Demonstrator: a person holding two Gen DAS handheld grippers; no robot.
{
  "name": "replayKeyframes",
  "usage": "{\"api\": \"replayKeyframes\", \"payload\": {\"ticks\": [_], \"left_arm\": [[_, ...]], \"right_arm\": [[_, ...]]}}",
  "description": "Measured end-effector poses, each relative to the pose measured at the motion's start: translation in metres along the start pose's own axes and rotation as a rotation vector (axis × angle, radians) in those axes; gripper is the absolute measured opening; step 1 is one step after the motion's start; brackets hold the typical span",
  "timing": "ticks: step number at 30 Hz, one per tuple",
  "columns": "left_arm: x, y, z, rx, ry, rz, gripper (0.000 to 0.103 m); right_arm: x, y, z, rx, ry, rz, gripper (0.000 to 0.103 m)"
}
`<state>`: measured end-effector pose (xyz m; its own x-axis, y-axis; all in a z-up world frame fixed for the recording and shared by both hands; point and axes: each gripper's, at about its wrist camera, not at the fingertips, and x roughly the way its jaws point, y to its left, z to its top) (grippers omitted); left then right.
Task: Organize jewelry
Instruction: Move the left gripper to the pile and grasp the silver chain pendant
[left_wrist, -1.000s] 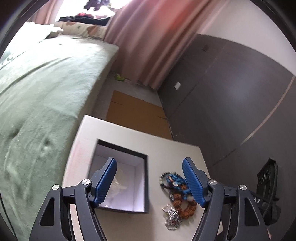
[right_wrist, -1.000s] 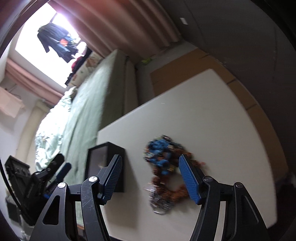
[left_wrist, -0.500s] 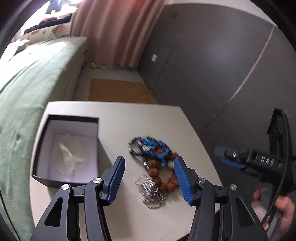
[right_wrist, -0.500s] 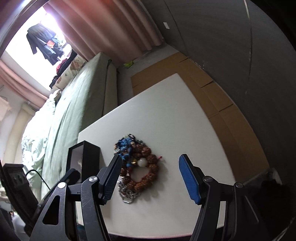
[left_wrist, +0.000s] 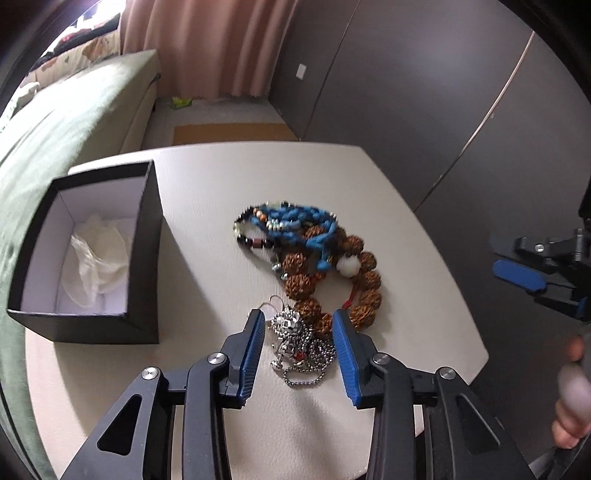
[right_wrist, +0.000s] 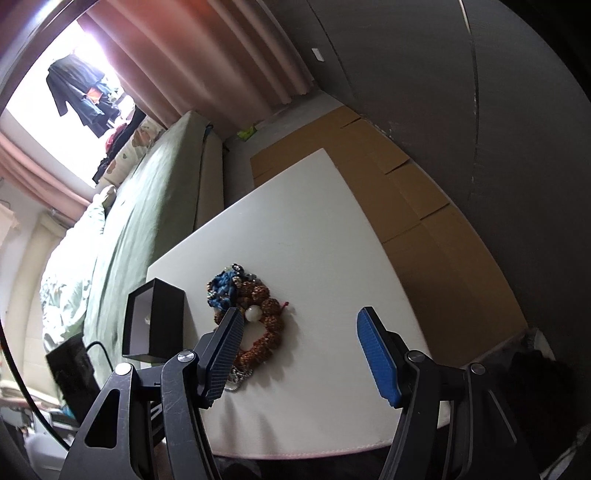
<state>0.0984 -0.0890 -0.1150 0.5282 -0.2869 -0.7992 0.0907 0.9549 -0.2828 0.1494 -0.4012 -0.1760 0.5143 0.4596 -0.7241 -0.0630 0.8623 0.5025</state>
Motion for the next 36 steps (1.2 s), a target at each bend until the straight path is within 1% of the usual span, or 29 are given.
{"api": "replayKeyframes", "payload": {"ticks": [5, 7, 10, 11, 12, 17, 18, 19, 23, 27, 29, 32, 34, 36], "left_arm": [[0.010, 0.000, -0.002, -0.005, 0.027, 0.018, 0.038], [0.015, -0.001, -0.004, -0.011, 0.038, 0.007, 0.037], [0.018, 0.001, -0.004, -0.025, 0.041, 0.002, 0.032], [0.018, 0.002, -0.003, -0.031, 0.044, -0.003, 0.028], [0.019, 0.004, -0.003, -0.037, 0.050, -0.004, 0.022], [0.016, 0.010, -0.002, -0.058, 0.054, -0.024, 0.021], [0.012, 0.011, -0.001, -0.065, 0.047, -0.029, 0.013], [0.009, 0.013, 0.000, -0.070, 0.041, -0.034, 0.000], [-0.012, 0.019, 0.005, -0.098, -0.003, -0.087, 0.001], [-0.029, 0.020, 0.008, -0.106, -0.042, -0.101, 0.001], [-0.030, 0.020, 0.008, -0.105, -0.045, -0.092, 0.001], [-0.030, 0.021, 0.008, -0.115, -0.048, -0.101, 0.001], [-0.036, 0.024, 0.009, -0.124, -0.064, -0.111, 0.001], [-0.047, 0.028, 0.011, -0.144, -0.085, -0.138, 0.001]], "right_arm": [[0.002, -0.005, -0.001, 0.003, 0.016, -0.008, 0.065], [0.003, -0.003, -0.001, -0.002, 0.021, -0.010, 0.065], [0.004, 0.000, -0.002, -0.014, 0.025, -0.015, 0.065], [0.005, 0.001, -0.002, -0.018, 0.028, -0.017, 0.065], [0.005, 0.002, -0.003, -0.021, 0.030, -0.019, 0.065], [0.008, 0.006, -0.007, -0.041, 0.039, -0.029, 0.065], [0.008, 0.007, -0.008, -0.045, 0.040, -0.031, 0.065], [0.008, 0.009, -0.009, -0.049, 0.041, -0.033, 0.065], [0.011, 0.012, -0.013, -0.059, 0.047, -0.037, 0.065], [0.015, 0.016, -0.016, -0.072, 0.058, -0.039, 0.065], [0.018, 0.019, -0.017, -0.079, 0.063, -0.041, 0.065], [0.019, 0.022, -0.017, -0.079, 0.065, -0.047, 0.065], [0.019, 0.023, -0.017, -0.079, 0.063, -0.046, 0.065], [0.019, 0.024, -0.017, -0.082, 0.060, -0.046, 0.065]]}}
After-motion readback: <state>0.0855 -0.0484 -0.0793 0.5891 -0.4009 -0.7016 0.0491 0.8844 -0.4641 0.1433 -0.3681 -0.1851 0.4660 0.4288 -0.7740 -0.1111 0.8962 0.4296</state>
